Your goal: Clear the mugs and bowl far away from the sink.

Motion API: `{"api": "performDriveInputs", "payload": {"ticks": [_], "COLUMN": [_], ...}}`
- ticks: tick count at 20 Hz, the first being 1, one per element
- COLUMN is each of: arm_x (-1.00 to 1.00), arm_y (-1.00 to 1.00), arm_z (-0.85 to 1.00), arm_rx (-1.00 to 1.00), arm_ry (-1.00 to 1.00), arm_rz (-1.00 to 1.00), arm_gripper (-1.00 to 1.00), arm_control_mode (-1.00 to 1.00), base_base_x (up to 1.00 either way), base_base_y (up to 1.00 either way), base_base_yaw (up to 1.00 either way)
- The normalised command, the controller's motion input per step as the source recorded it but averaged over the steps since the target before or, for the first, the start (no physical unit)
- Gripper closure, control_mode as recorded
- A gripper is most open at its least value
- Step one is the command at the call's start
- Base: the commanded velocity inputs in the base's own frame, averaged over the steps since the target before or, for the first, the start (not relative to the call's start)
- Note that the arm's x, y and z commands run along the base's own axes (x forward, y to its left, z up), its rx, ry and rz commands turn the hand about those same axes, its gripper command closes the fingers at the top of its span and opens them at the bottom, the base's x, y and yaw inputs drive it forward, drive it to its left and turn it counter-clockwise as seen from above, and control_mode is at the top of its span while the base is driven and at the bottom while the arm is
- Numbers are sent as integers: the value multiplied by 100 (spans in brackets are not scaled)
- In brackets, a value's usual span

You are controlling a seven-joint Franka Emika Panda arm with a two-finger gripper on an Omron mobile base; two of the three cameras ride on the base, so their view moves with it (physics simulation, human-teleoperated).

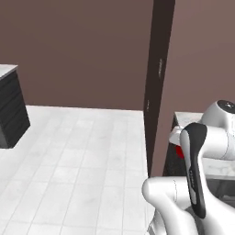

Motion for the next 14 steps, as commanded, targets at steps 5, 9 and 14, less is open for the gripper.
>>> {"api": "performDriveInputs", "payload": {"ticks": [5,9,14], "arm_x": [0,0,0], "arm_y": [0,0,0], "arm_z": [0,0,0], "arm_rx": [0,0,0], "arm_ry": [0,0,0], "arm_rz": [0,0,0], "arm_gripper": [100,100,100], "arm_control_mode": [100,100,100], "base_base_x": [29,60,63], "base_base_y": [-64,-22,-2], "base_base_yaw": [-1,-1,0]}}
